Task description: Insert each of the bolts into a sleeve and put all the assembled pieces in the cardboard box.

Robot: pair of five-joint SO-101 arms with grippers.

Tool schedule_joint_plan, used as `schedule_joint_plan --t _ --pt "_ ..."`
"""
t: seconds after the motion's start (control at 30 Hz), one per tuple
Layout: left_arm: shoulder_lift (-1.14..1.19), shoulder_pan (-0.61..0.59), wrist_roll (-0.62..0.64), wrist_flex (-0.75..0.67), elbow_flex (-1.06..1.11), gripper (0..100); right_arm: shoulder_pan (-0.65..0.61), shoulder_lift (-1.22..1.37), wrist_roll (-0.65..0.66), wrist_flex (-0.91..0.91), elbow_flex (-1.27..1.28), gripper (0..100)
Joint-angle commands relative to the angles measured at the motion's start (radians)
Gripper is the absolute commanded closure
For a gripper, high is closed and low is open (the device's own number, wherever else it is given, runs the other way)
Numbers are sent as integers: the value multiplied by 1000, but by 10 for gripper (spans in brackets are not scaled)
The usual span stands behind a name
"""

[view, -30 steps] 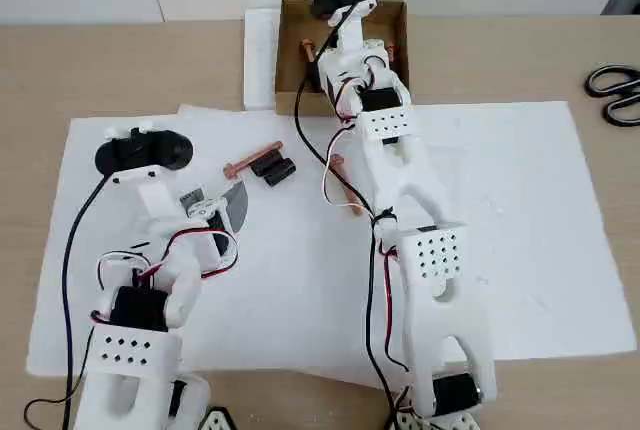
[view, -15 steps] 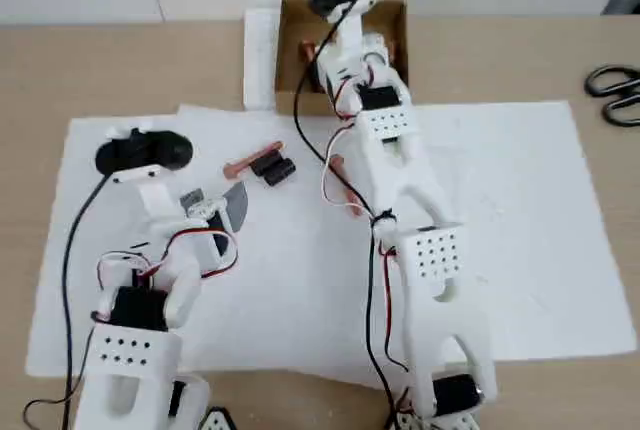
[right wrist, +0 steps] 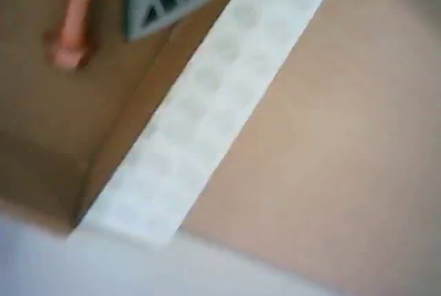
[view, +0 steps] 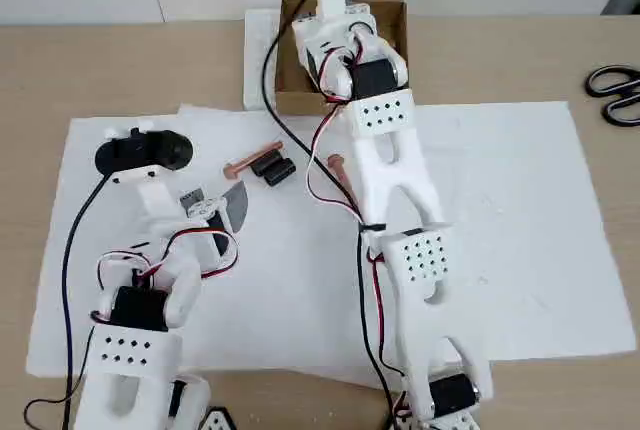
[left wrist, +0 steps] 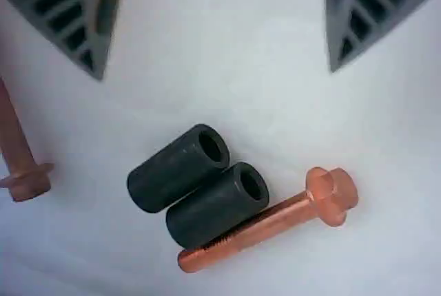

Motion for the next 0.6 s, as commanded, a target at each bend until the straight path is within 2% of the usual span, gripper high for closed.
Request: schedule_joint_plan --t 0.0,0.13,0.27,0.57 --pt "-20 -5 -3 -21 -16 799 -30 -24 -94 231 -161 794" --pt "-20 -17 -44 8 -16 798 -45 -27 -281 403 -176 794" --pt "-20 -138 -238 18 -16 798 -62 -18 -442 532 -176 794" --pt "-20 -370 -351 92 -13 798 -131 -16 -468 555 -86 794"
